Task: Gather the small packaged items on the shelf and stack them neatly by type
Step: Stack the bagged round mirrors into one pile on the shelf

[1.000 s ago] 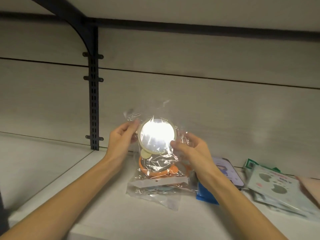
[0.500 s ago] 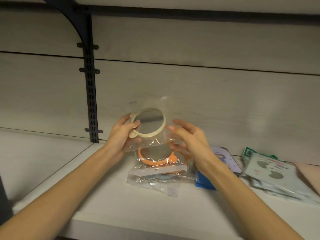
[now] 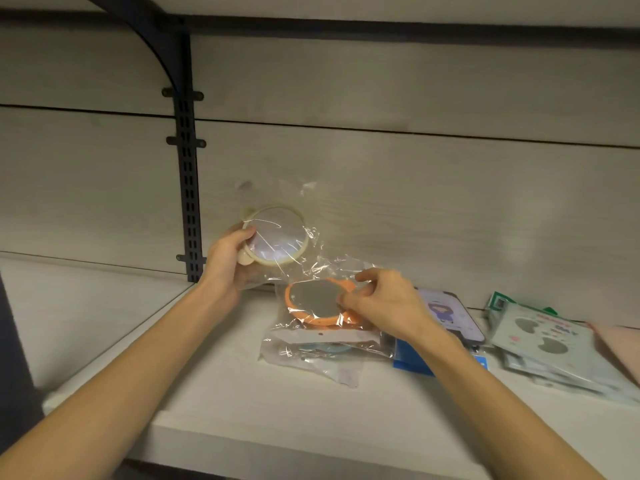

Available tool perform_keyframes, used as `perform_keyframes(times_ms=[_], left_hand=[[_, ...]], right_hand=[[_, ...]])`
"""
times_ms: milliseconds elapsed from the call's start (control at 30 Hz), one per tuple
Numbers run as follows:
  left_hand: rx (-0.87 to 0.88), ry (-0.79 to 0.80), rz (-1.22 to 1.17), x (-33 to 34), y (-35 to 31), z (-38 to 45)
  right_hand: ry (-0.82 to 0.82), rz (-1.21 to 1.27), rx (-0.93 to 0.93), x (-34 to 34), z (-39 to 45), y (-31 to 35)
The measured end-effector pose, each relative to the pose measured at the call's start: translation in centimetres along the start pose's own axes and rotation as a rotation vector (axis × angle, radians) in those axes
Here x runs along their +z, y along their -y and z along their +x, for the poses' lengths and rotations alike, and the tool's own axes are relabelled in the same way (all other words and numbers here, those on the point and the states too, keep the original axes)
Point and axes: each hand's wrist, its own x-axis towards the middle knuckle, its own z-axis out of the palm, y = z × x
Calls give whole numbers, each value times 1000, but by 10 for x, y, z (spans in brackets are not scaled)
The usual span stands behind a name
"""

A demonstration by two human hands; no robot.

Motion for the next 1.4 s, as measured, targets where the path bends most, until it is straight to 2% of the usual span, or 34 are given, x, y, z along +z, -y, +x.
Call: perform_keyframes(times_ms=[100, 300, 467, 567, 667, 800, 967, 1133, 1267, 1400], left_hand=[[-18, -33, -62, -1, 0, 1], [-58, -14, -52, -2, -1, 0], [-79, 1, -15, 1, 2, 0], [-115, -5, 13, 5, 1, -5], [-138, 5, 79, 11, 4, -9], [-142, 72, 145, 16, 5, -13], [-138, 125, 165, 17, 4, -16], [-150, 18, 199, 8, 7, -8], [-162, 56, 201, 11, 7, -10], [-170, 124, 204, 18, 0, -20]], right_hand=[[22, 126, -9, -1, 3, -1], [-99, 536, -23, -19, 8, 2], [-218, 753, -22, -47, 5, 2], [-336, 724, -31, -69, 7, -3], [-366, 677, -68, -93, 10, -10], [-298, 598, -121, -120, 12, -6], [-139, 533, -166, -118, 17, 18], [-290, 449, -192, -141, 25, 28], [-114, 494, -231, -151, 18, 32], [43, 278, -242, -123, 22, 39]])
